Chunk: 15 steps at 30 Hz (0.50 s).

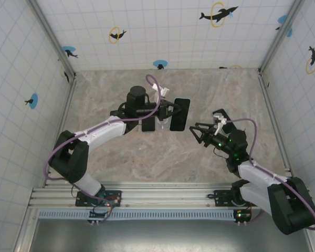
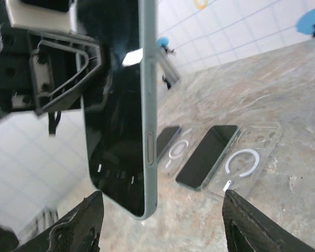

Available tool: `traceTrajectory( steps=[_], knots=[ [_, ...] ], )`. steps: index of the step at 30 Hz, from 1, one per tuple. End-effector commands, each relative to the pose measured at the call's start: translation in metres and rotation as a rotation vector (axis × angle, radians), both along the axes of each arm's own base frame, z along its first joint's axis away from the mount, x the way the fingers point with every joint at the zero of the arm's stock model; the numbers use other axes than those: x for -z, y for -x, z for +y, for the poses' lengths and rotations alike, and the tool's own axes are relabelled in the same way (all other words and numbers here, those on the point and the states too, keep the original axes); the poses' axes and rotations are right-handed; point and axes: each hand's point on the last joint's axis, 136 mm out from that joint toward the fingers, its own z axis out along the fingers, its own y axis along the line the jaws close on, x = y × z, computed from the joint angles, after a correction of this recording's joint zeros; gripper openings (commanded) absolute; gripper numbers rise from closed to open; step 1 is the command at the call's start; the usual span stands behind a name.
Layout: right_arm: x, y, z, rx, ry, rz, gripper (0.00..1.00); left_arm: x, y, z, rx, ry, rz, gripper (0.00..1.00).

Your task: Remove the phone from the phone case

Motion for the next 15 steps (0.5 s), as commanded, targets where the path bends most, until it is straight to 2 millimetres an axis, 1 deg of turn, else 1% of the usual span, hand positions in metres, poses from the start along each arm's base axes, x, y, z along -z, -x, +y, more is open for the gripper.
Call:
traceTrajectory(
  steps=[1,4,6,8,11,13,15],
  knots=[
    [-0.03,-0.003,-0.018,0.134,-0.236,0.016,0.61,-0.037,-0.014,-0.015,-0.123,0.154,0.057,0.02],
    [-0.018,0.003,-0.016,0.155,-0.256,0.071,0.6,-0.045,-0.02,-0.019,-0.171,0.237,0.113,0.02],
    [-0.017,0.008,-0.017,0.174,-0.302,0.086,0.61,-0.044,-0.027,-0.018,-0.215,0.275,0.166,0.02],
    [-0.023,0.013,-0.016,0.167,-0.349,0.082,0.61,-0.042,-0.034,-0.015,-0.266,0.314,0.22,0.0],
    [-0.028,0.019,-0.011,0.147,-0.374,0.065,0.6,-0.038,-0.04,-0.01,-0.322,0.366,0.298,0.0],
    [-0.03,0.02,-0.01,0.149,-0.394,0.064,0.59,-0.044,-0.043,-0.009,-0.338,0.412,0.329,0.0],
    [-0.036,0.021,-0.009,0.138,-0.432,0.058,0.57,-0.036,-0.041,-0.01,-0.344,0.429,0.367,0.0]
  ],
)
